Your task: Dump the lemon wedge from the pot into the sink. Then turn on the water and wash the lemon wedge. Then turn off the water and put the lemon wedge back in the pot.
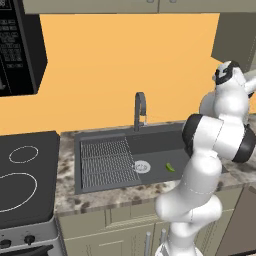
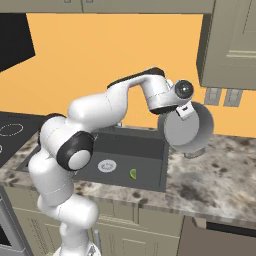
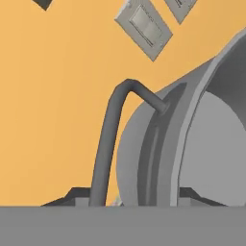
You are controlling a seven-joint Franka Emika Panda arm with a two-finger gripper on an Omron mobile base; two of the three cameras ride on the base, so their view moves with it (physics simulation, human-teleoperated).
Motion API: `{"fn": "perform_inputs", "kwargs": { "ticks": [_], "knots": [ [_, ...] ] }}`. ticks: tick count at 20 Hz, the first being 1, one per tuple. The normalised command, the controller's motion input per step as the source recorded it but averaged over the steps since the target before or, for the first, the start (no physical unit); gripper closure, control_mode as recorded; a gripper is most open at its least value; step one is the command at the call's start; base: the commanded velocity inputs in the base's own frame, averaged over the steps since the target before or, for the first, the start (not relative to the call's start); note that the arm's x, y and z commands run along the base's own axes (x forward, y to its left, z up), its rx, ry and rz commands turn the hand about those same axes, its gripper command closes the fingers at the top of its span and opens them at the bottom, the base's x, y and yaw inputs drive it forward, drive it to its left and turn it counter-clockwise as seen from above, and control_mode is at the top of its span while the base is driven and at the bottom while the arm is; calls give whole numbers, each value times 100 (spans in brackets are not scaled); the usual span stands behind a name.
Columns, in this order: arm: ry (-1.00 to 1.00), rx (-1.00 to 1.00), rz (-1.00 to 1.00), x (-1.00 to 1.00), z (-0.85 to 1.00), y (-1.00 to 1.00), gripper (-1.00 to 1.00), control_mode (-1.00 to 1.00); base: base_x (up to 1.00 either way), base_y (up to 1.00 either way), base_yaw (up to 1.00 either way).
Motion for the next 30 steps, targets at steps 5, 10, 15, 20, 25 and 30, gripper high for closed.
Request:
{"fn": "perform_inputs", "kwargs": {
  "ticks": [5,10,15,20,25,30],
  "knots": [
    [25,-33,-1,0,0,0,100,-100,0,0,0],
    [28,-27,0,0,-9,0,100,-100,0,0,0],
    [31,-19,1,2,-21,0,100,-100,0,0,0],
    [33,-16,6,3,-29,0,100,-100,0,0,0],
    [31,-13,7,11,-25,-2,100,-100,0,0,0],
    [22,-10,5,6,-31,-10,100,-100,0,0,0]
  ]
}}
